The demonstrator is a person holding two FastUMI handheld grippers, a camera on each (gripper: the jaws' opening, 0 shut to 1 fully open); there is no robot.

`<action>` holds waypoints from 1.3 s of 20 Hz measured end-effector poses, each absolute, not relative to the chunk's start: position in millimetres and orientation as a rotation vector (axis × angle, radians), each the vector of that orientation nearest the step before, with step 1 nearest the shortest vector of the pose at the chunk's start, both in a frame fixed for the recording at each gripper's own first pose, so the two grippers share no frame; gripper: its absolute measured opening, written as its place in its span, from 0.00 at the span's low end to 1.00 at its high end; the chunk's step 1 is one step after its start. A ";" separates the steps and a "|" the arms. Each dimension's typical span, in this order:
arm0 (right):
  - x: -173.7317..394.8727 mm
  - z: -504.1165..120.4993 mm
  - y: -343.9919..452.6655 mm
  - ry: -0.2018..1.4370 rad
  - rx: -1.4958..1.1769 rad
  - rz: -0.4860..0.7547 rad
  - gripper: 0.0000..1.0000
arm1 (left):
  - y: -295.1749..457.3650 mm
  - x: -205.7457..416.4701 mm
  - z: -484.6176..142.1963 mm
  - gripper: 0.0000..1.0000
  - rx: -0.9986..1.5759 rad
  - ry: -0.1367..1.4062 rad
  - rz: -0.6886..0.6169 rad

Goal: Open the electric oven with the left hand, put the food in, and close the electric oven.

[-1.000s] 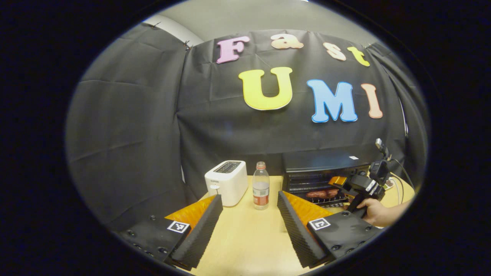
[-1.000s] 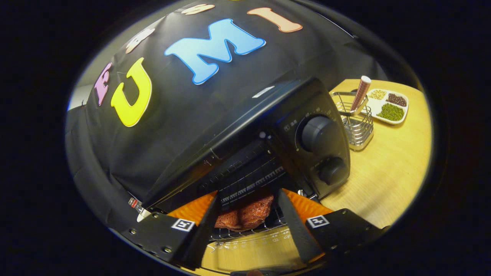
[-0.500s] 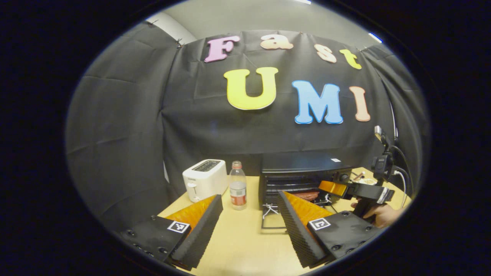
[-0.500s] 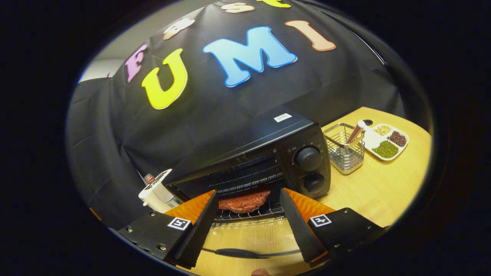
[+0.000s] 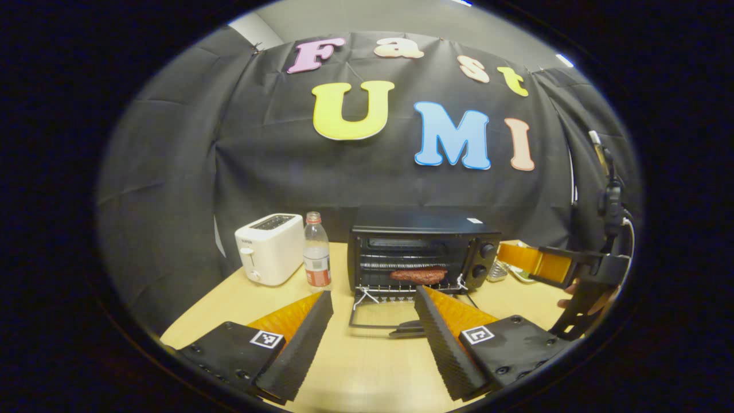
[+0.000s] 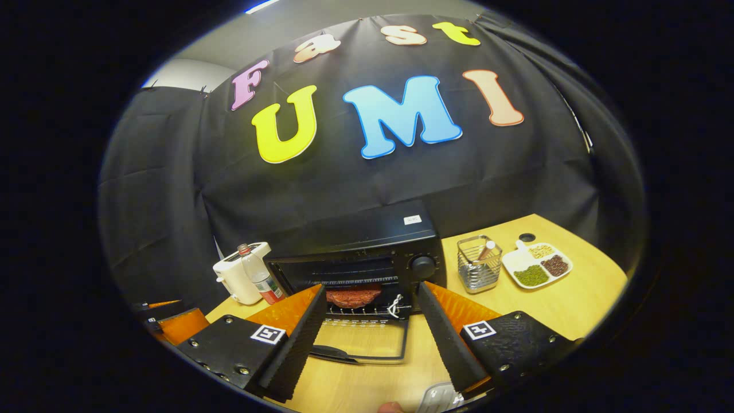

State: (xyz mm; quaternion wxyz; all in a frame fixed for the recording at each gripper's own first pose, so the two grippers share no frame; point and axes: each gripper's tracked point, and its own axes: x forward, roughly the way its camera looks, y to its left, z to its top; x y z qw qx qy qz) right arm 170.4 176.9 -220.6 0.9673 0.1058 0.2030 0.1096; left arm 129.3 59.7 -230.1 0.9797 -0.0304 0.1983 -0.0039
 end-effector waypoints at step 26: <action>77.1 -155.2 37.0 0.343 -0.033 -0.028 0.97 | -31.6 146.5 -422.0 0.98 -0.089 0.912 -0.151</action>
